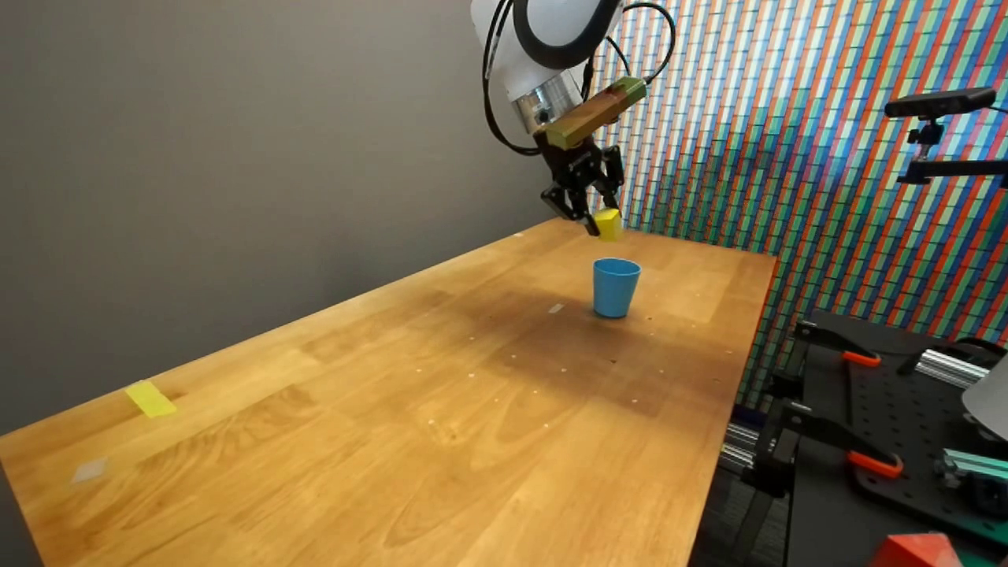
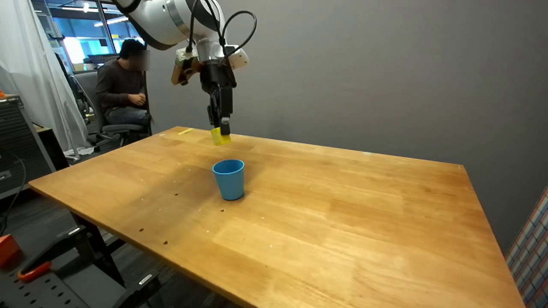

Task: Put the block inside the cup

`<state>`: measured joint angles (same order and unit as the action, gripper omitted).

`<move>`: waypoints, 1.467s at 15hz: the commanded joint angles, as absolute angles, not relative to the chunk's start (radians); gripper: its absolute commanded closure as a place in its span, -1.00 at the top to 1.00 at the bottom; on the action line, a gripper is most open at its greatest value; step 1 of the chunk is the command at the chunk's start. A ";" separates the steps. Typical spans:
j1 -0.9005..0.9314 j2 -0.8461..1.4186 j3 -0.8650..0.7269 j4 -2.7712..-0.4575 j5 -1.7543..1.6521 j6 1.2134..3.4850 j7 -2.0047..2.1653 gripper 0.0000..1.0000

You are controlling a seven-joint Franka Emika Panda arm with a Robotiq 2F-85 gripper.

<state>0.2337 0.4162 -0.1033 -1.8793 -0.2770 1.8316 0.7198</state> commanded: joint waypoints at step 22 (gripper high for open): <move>0.148 0.135 0.010 -1.951 -0.126 2.030 0.525 1.00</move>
<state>0.1823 0.2447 -0.0192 -1.9416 -0.1806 2.0082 0.6329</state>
